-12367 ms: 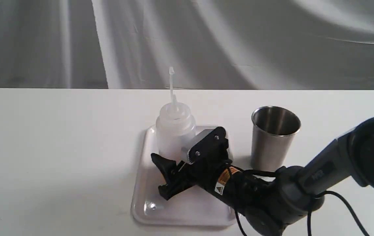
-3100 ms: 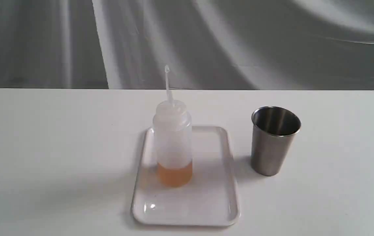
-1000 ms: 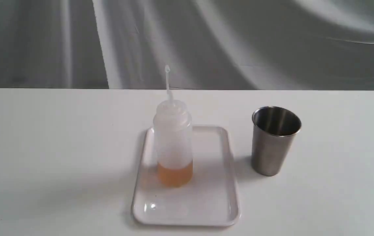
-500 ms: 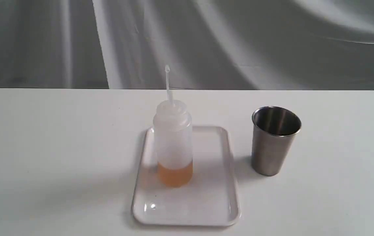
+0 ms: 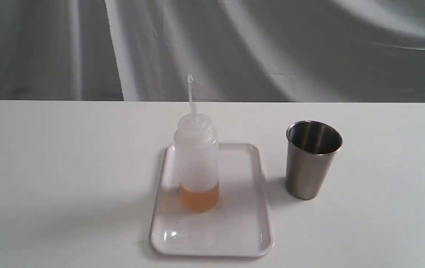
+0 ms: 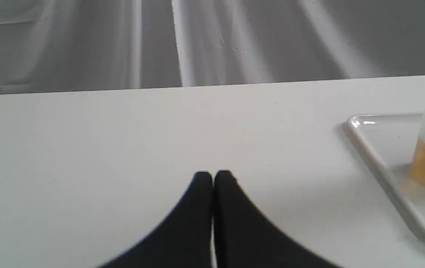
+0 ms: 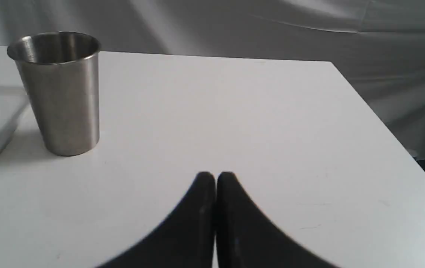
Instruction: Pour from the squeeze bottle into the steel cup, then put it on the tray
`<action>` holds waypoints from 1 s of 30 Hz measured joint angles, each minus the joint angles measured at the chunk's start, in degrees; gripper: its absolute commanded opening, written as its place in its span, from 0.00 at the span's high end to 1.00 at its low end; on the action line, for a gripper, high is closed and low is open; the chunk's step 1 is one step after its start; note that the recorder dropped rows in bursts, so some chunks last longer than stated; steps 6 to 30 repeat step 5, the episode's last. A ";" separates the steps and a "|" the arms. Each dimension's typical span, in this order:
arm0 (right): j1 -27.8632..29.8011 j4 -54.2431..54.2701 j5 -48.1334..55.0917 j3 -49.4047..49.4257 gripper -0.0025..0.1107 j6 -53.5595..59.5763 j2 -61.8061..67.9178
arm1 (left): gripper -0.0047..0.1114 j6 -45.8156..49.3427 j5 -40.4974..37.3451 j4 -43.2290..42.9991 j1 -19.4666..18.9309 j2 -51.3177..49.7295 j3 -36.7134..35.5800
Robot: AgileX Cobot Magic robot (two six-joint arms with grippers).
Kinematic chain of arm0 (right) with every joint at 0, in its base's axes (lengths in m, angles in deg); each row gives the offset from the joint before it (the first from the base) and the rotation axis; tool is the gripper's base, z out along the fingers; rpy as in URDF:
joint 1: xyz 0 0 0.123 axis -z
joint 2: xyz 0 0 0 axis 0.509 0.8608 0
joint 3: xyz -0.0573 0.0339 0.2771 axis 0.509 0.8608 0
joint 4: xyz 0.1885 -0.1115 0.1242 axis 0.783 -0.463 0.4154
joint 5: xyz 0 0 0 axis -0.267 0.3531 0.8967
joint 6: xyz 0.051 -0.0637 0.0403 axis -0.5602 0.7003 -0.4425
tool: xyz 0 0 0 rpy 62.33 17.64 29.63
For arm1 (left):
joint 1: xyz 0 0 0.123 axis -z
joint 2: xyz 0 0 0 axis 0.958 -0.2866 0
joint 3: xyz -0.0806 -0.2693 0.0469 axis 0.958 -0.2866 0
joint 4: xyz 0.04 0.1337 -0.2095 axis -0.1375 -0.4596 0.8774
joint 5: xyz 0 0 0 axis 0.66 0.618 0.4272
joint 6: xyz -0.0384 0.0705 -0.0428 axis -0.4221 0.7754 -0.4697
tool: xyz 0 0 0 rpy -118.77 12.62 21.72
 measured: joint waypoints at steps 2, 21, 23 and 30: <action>0.00 0.00 0.00 0.00 0.98 0.00 0.00 | 0.96 0.00 0.00 0.00 0.00 0.00 0.00; 0.00 0.00 0.00 0.00 0.98 0.00 0.00 | 0.96 0.00 0.00 0.00 0.00 0.00 0.00; 0.00 0.00 0.00 0.00 0.98 0.00 0.00 | 0.96 0.00 0.00 0.00 0.00 0.00 0.00; 0.00 0.00 0.00 0.00 0.98 0.00 0.00 | 0.96 0.00 0.00 0.00 0.00 0.00 0.00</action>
